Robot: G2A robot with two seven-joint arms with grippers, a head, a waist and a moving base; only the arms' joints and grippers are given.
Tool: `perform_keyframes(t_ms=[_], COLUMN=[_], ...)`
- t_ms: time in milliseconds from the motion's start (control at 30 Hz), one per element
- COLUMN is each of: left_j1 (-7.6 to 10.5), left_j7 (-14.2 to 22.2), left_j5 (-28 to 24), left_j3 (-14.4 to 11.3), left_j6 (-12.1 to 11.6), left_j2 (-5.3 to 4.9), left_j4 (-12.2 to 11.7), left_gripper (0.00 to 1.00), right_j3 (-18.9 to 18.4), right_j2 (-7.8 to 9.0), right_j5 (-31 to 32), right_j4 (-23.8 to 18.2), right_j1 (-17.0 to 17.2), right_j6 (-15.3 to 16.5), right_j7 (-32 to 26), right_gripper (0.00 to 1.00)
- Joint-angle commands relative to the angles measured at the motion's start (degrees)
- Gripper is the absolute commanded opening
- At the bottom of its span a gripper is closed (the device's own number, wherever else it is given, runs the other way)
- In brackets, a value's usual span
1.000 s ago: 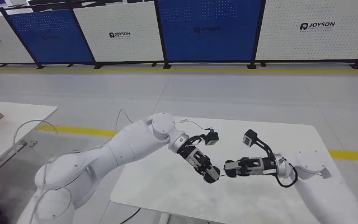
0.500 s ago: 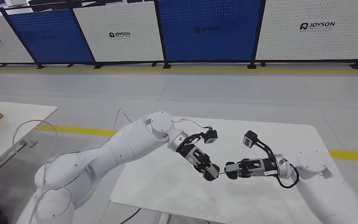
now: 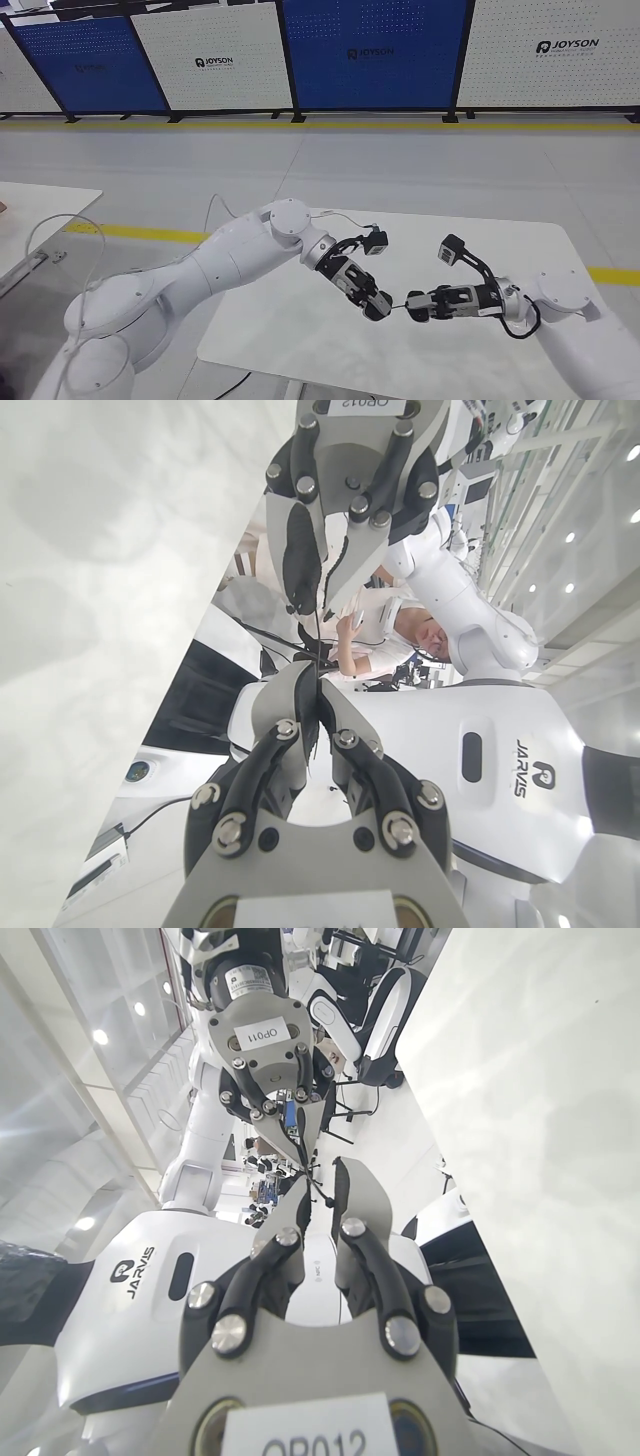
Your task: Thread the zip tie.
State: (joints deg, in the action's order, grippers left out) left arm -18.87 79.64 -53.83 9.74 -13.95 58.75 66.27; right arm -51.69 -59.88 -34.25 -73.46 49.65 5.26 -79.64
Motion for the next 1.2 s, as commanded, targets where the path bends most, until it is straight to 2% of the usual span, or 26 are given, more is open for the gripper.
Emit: perform_keyframes(t_ms=[0,33,233,267,300,400,433,500,600,667,700,733,767,833,900,1167], left_j1=[0.0,0.0,-0.08,-0.05,-0.03,-0.01,-0.09,-0.48,-1.56,-2.45,-2.89,-3.43,-4.56,-5.62,-6.5,-6.5], left_j7=[0.0,0.0,0.0,0.0,0.0,-0.4,-2.2,-4.4,-9.3,-14.9,-17.5,-21.4,-25.6,-30.8,-30.9,-30.9], left_j5=[0.0,0.0,-0.1,0.1,0.2,1.0,1.7,2.2,-0.1,-1.7,-1.4,-1.4,-2.4,-1.6,-2.3,-2.3], left_j3=[0.0,0.0,0.0,0.0,0.0,0.7,1.2,1.9,4.4,6.6,7.3,8.2,9.2,10.1,10.4,10.4], left_j6=[0.0,0.0,0.1,0.1,0.1,-0.2,0.2,0.6,1.3,0.6,0.0,-0.4,-0.3,0.8,3.1,3.1], left_j2=[0.11,0.16,0.38,0.4,0.42,0.44,0.41,0.31,-0.38,-1.05,-1.31,-1.59,-1.9,-2.33,-2.51,-2.51], left_j4=[-0.2,-0.3,-0.8,-0.9,-1.0,-2.3,-2.9,-2.7,-4.8,-7.8,-8.6,-10.0,-10.9,-12.0,-11.9,-11.9], left_gripper=[0.0,0.0,0.0,0.24,0.98,1.0,1.0,1.0,1.0,1.0,1.0,1.0,1.0,1.0,1.0,1.0], right_j3=[0.1,0.1,0.5,0.5,0.4,-0.1,-0.5,-1.1,-2.6,-3.8,-4.2,-4.6,-5.0,-5.6,-6.3,-6.5], right_j2=[0.14,0.19,0.45,0.47,0.5,0.6,0.65,0.73,0.95,1.15,1.23,1.3,1.4,1.51,1.59,1.6], right_j5=[-0.1,-0.1,0.0,-0.1,-0.2,-0.6,-0.7,-0.7,-1.1,-1.9,-2.1,-2.3,-2.4,-2.8,-3.6,-3.8], right_j4=[-0.1,-0.1,-0.2,-0.1,-0.1,0.3,0.7,1.1,1.3,1.4,1.2,1.0,0.7,0.4,0.2,0.2], right_j1=[0.0,-0.1,-0.3,-0.3,-0.3,-0.3,-0.2,0.1,0.7,1.4,1.7,2.1,2.4,3.0,3.5,3.6], right_j6=[0.0,0.0,0.0,0.1,0.1,0.3,0.2,-0.3,-0.9,-1.2,-1.2,-1.2,-1.3,-1.4,-1.4,-1.4], right_j7=[0.0,0.0,0.0,0.0,0.0,0.0,0.6,1.9,4.1,5.2,5.5,5.6,5.6,5.7,5.8,5.8], right_gripper=[0.03,0.0,0.0,0.0,0.0,0.0,0.0,0.0,0.0,0.0,0.0,0.0,0.0,0.0,0.0,0.0])
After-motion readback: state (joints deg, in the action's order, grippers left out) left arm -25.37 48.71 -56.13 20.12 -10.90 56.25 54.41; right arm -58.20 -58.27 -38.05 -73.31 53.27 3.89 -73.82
